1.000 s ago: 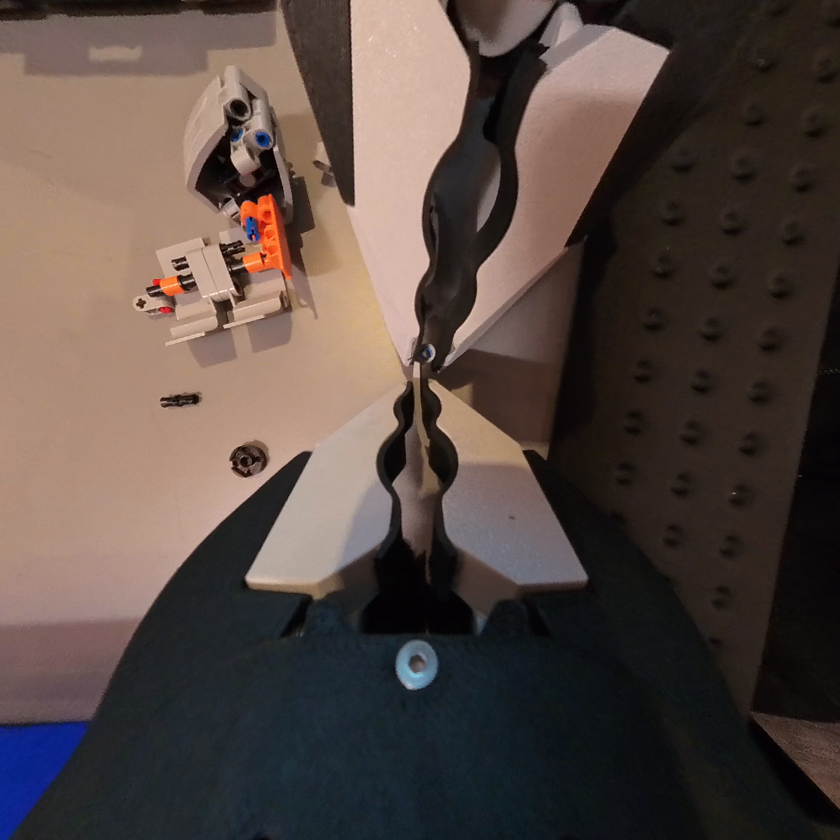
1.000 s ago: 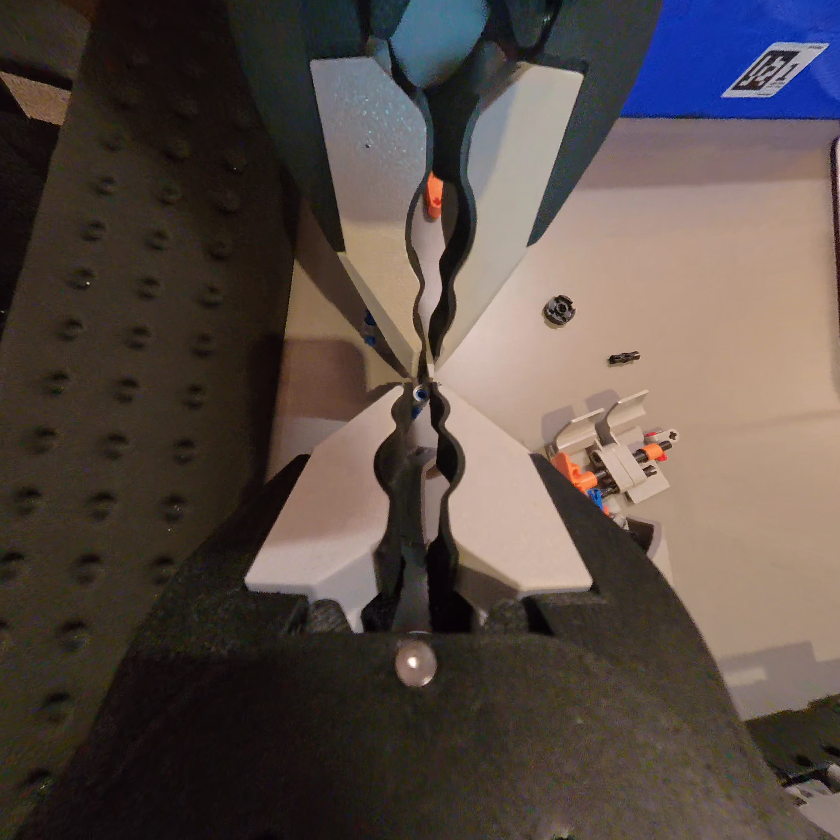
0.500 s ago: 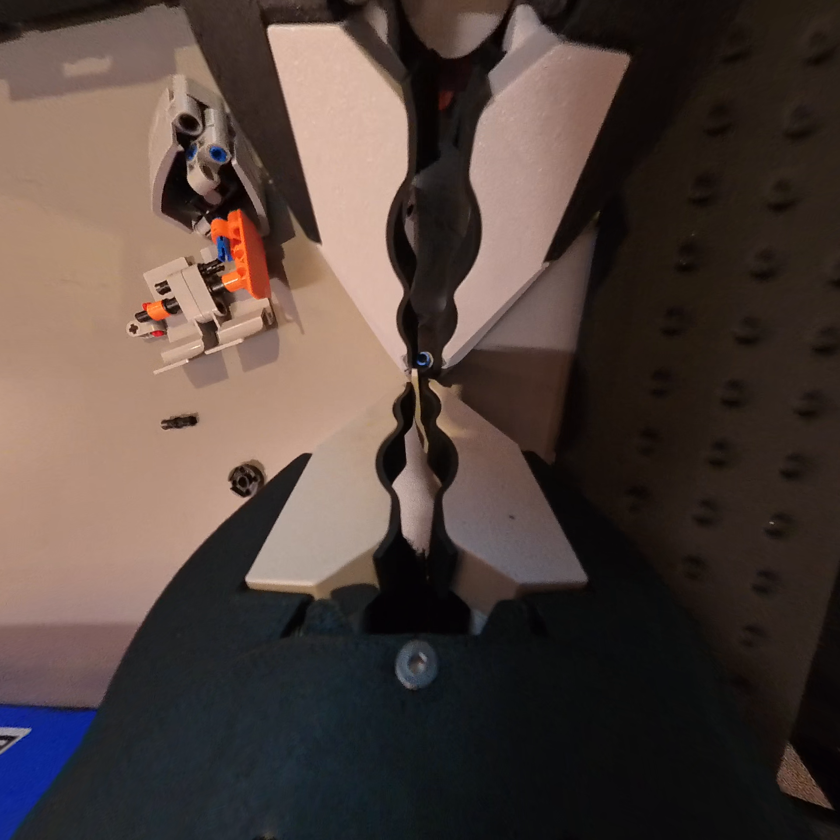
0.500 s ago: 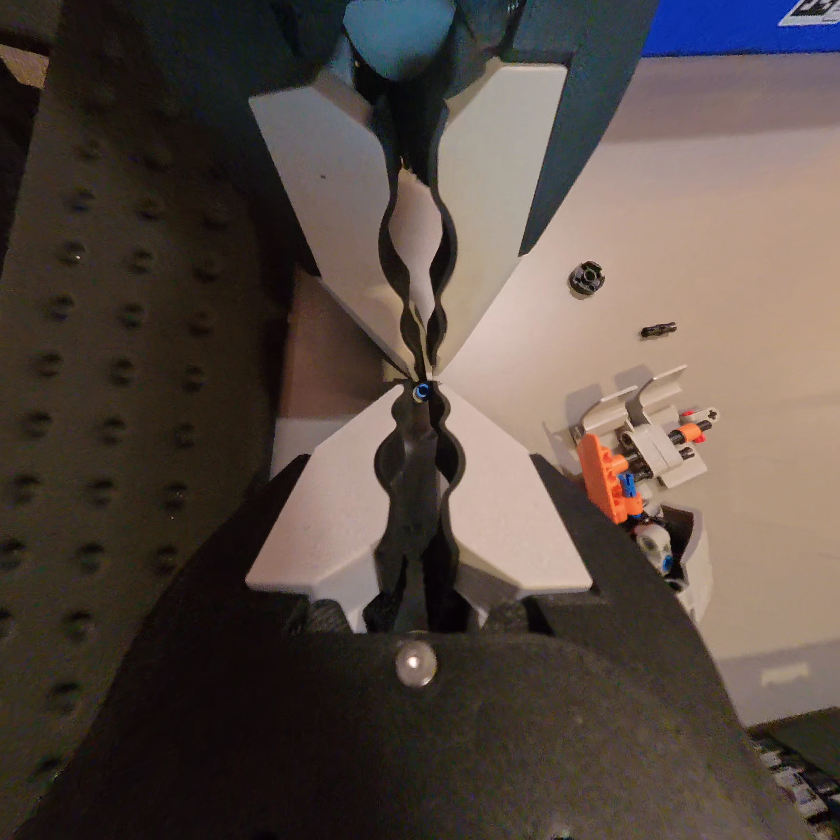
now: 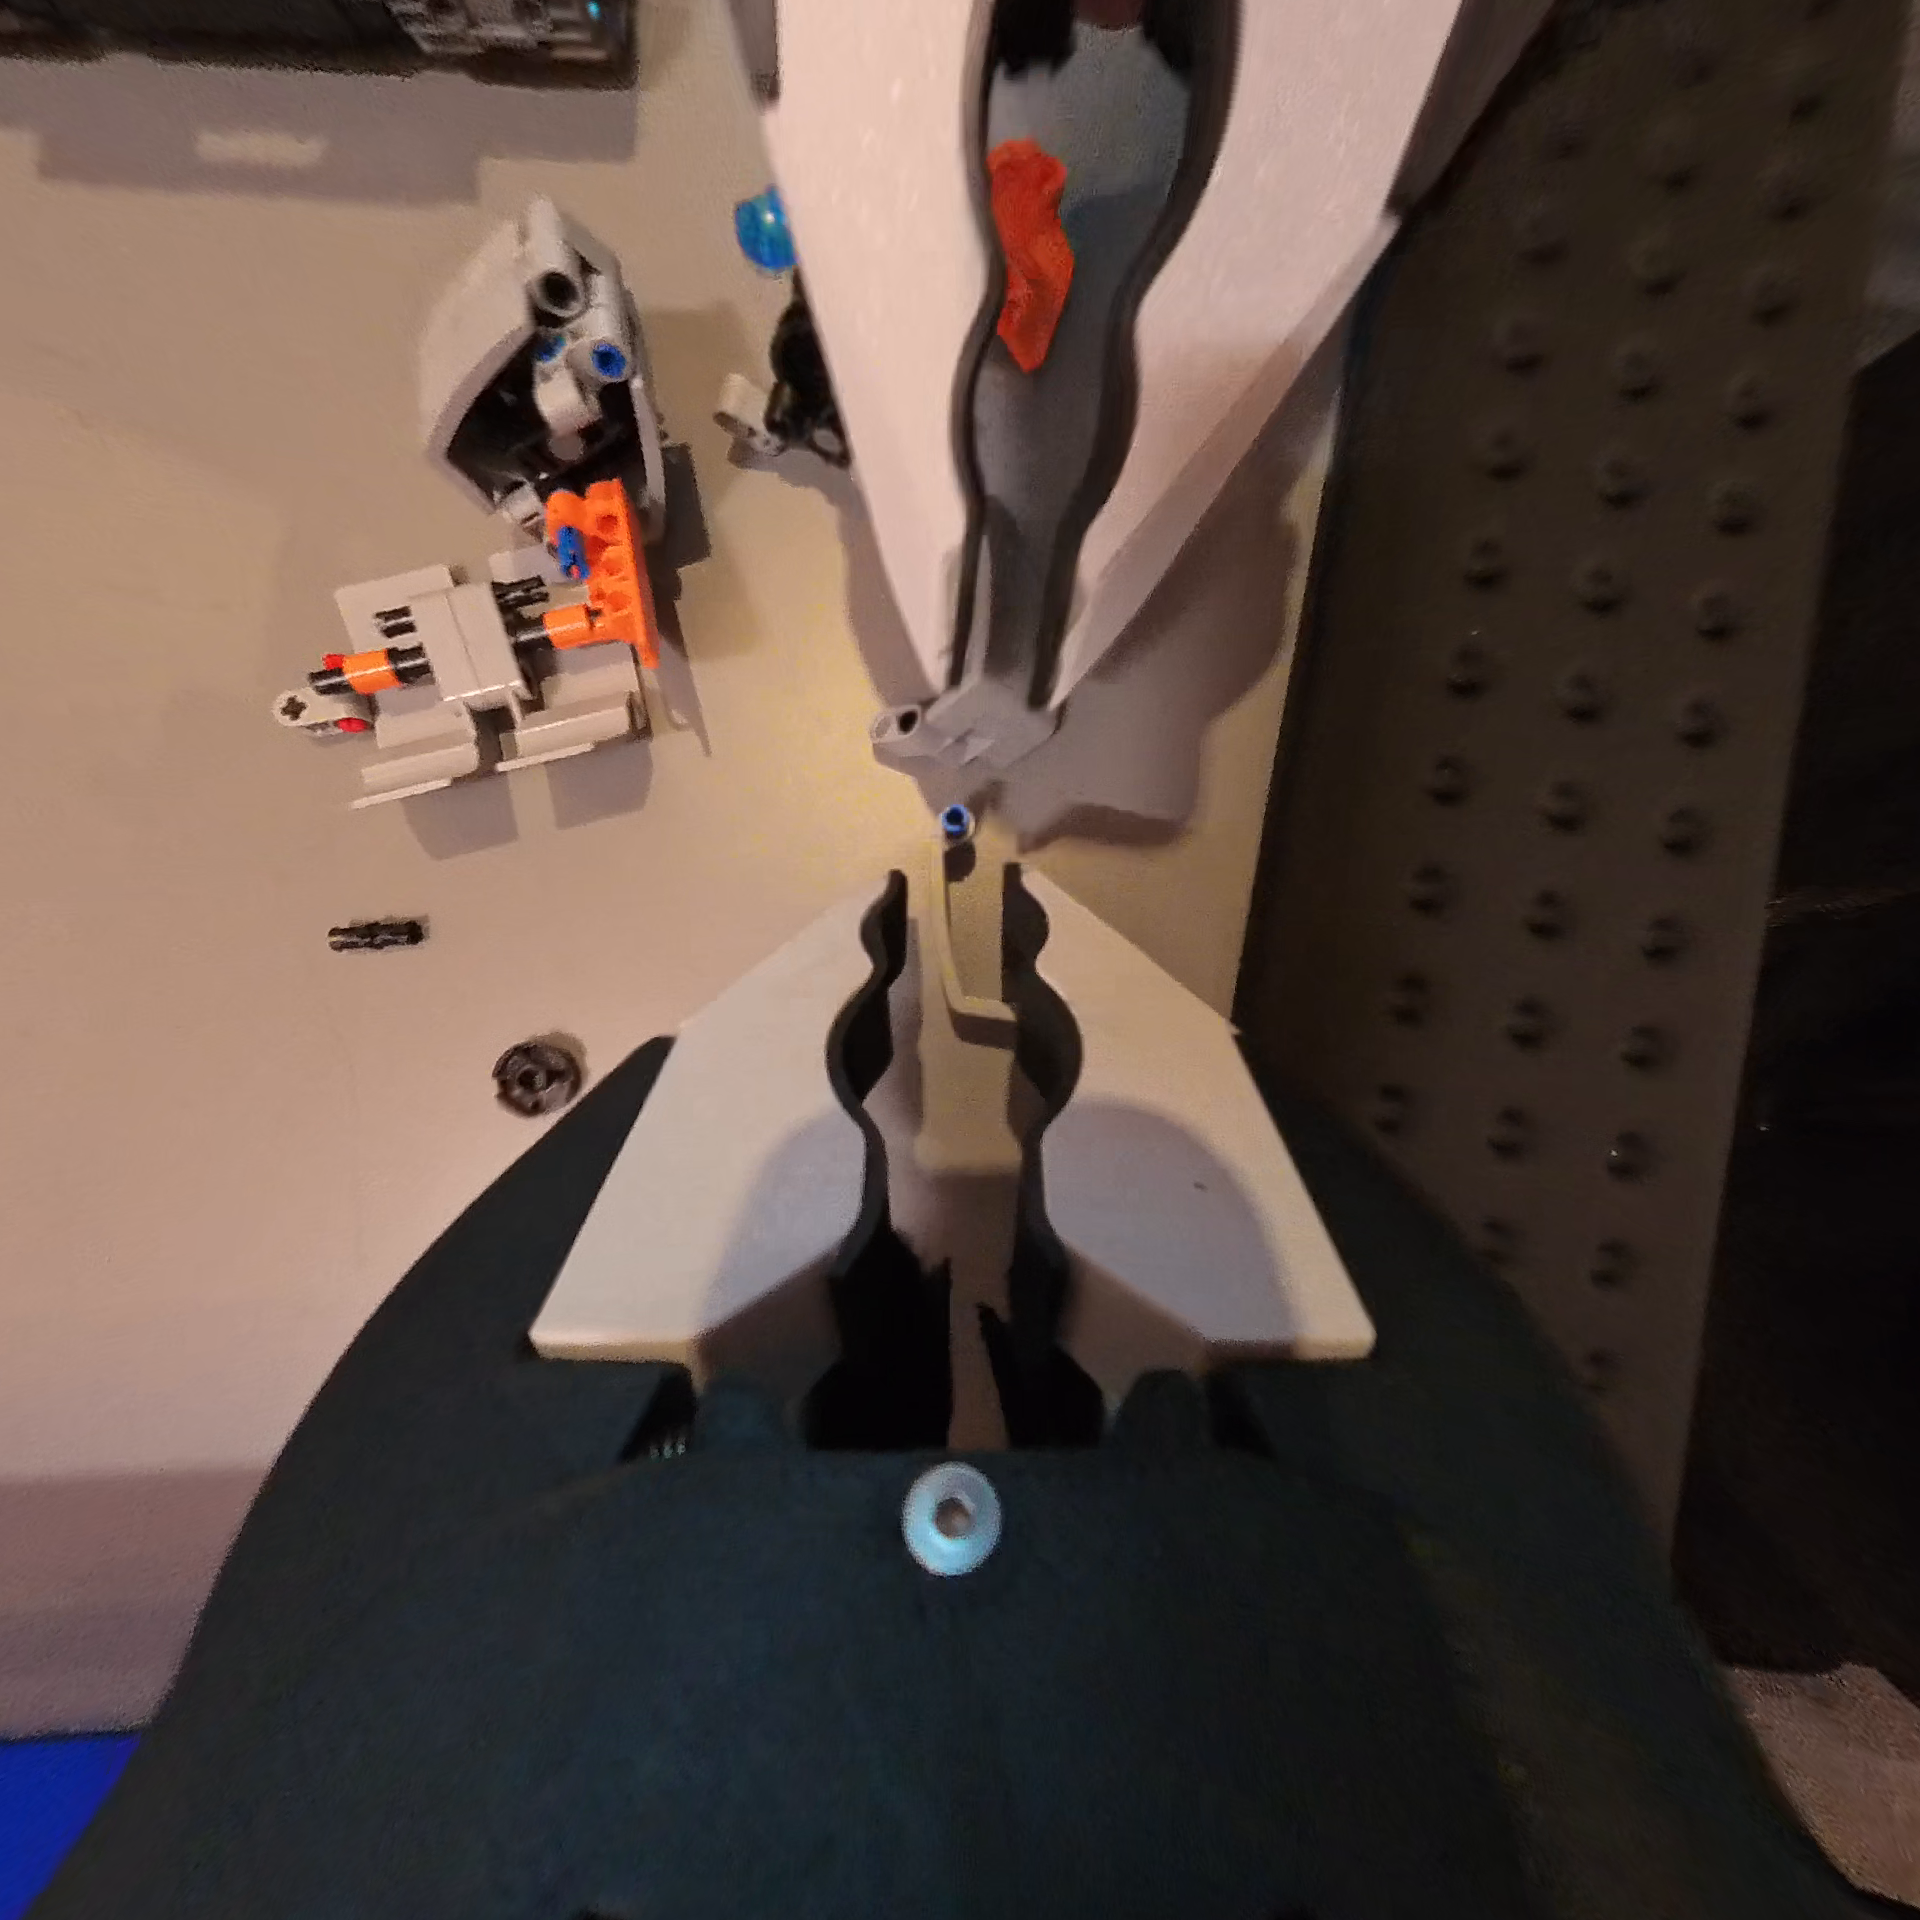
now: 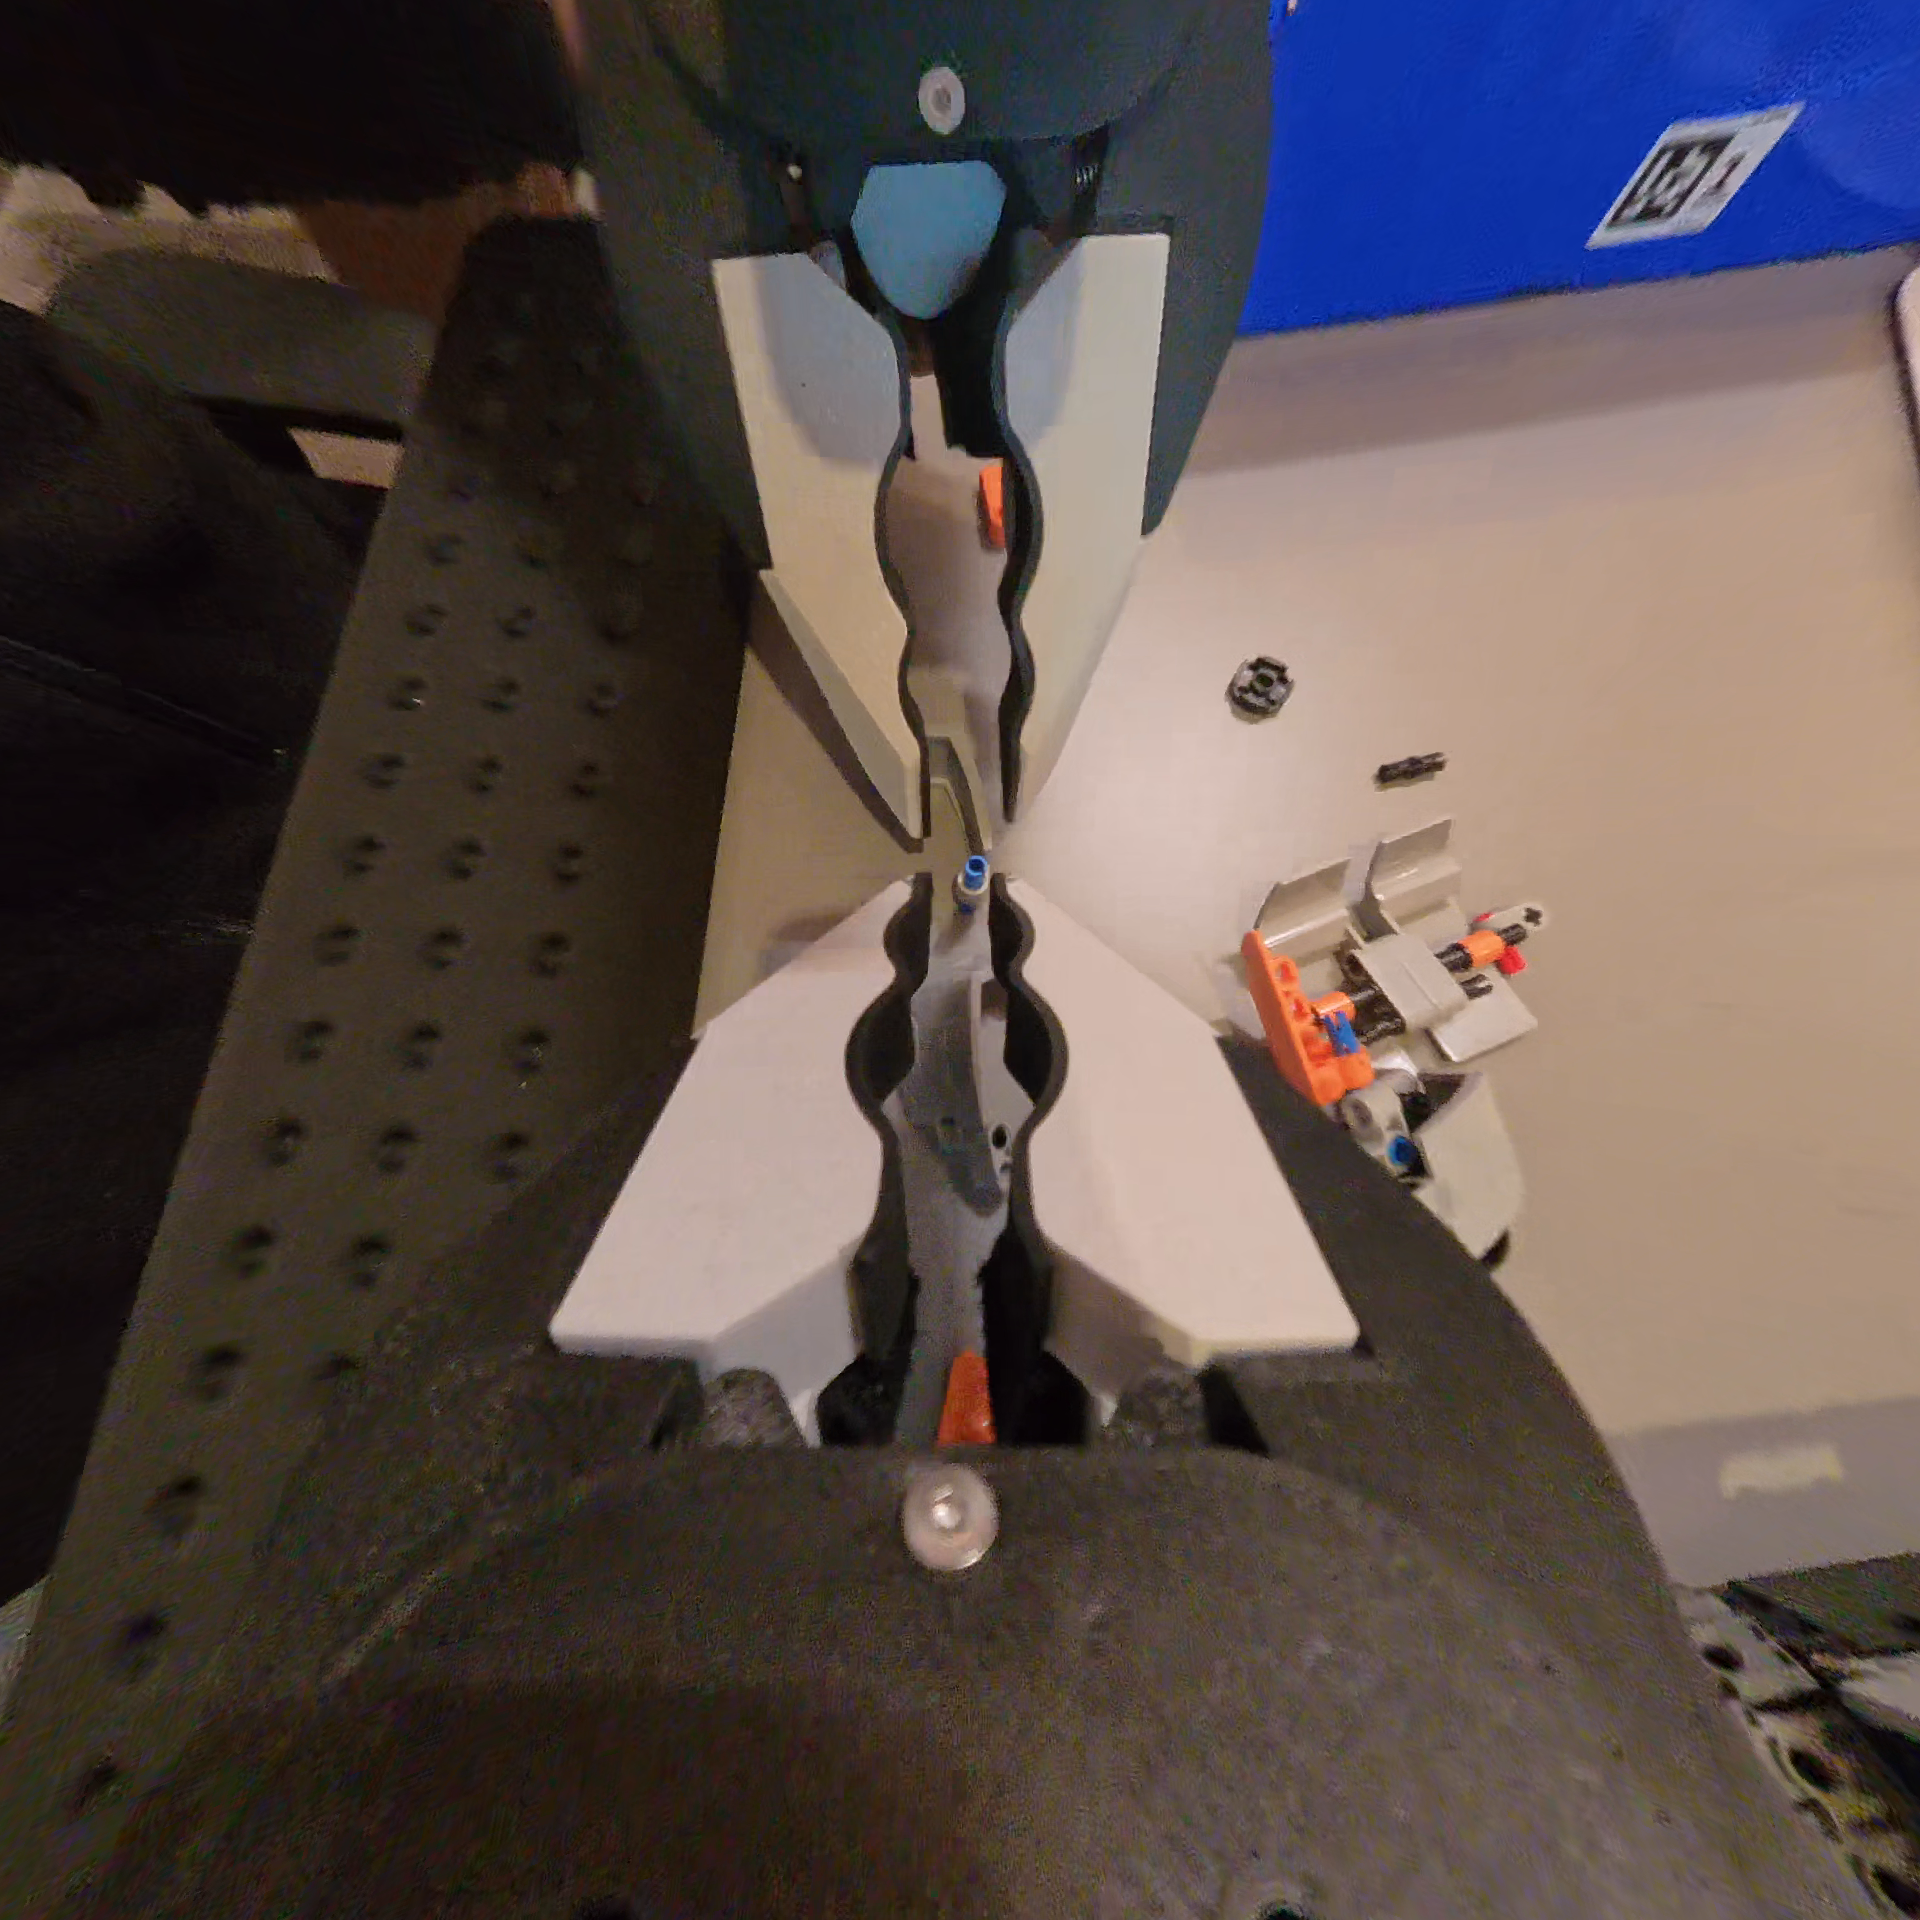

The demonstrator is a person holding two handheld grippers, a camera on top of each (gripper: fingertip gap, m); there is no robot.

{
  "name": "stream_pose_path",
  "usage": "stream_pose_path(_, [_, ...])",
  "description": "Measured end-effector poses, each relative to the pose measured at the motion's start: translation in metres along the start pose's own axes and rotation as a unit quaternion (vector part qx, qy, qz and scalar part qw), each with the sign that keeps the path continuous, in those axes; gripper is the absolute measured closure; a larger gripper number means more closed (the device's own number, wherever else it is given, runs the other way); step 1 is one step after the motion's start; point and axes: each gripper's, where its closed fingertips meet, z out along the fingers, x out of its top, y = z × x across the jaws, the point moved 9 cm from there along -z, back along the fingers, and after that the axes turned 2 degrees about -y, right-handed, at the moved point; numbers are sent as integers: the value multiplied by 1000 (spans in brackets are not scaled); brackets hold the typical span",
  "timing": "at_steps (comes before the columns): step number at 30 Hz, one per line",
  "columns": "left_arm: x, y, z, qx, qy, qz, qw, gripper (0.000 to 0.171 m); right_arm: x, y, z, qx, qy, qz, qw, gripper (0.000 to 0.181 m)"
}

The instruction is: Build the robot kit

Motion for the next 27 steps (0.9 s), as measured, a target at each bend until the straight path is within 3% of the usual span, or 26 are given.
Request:
stream_pose_path(7, [-11,-2,-5,11,-6,-12,1000,146,-9,4,-31,-30,-1,14,999,157])
stream_pose_path(12, [-12,-3,-12,14,17,-19,1000,145,-15,-3,-13,-32,-61,8,998,147])
stream_pose_path(15, [-9,-2,-13,14,24,-11,1000,144,-17,-5,1,-26,-85,7,996,153])
stream_pose_path(19, [-10,-2,-6,5,21,-7,1000,143,-20,-8,11,-3,-109,7,994,179])
stream_pose_path(27, [-15,-2,-1,3,20,8,1000,171,-20,-4,8,83,-58,96,990,181])
